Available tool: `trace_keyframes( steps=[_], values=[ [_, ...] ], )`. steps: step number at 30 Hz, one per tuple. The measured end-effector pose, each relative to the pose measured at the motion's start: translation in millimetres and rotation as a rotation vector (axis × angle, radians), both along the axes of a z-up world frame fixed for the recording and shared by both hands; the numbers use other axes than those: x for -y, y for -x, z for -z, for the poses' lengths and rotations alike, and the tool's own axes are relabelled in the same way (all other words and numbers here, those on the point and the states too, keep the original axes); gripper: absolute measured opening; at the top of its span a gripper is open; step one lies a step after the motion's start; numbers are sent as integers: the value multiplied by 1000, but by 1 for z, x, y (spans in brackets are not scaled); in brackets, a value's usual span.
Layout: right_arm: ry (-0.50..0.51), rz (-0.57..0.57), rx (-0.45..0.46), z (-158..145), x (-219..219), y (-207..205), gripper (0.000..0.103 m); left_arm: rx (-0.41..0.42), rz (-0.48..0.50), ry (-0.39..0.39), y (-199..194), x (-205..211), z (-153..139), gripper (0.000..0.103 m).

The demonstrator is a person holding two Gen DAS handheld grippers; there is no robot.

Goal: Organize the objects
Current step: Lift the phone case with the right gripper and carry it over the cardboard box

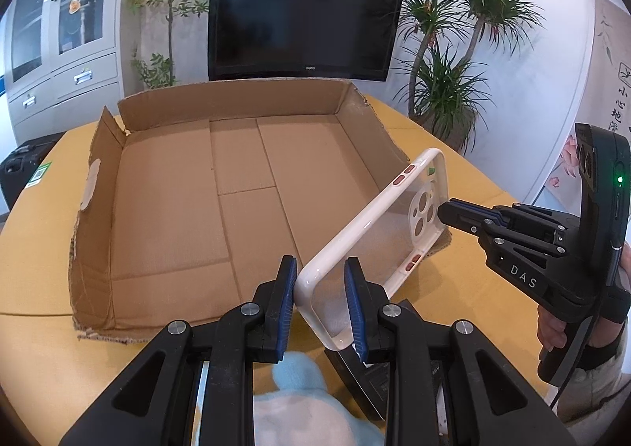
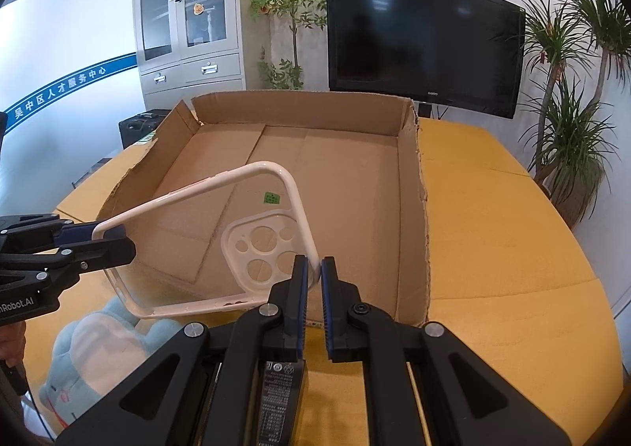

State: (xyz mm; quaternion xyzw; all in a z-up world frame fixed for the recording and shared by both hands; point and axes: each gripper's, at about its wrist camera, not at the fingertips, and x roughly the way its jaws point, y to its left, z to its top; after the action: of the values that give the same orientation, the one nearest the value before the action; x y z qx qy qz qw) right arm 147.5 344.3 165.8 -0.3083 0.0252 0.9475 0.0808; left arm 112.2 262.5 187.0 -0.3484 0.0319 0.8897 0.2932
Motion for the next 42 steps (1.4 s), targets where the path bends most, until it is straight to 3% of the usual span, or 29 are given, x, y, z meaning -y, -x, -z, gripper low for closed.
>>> trace_keyframes(
  steps=[11, 42],
  values=[
    [-4, 14, 9, 0, -10, 25, 5, -5, -15, 46, 32, -14, 4, 25],
    [36, 33, 180, 60, -28, 75, 5, 157, -46, 102, 97, -30, 75, 25]
  ],
)
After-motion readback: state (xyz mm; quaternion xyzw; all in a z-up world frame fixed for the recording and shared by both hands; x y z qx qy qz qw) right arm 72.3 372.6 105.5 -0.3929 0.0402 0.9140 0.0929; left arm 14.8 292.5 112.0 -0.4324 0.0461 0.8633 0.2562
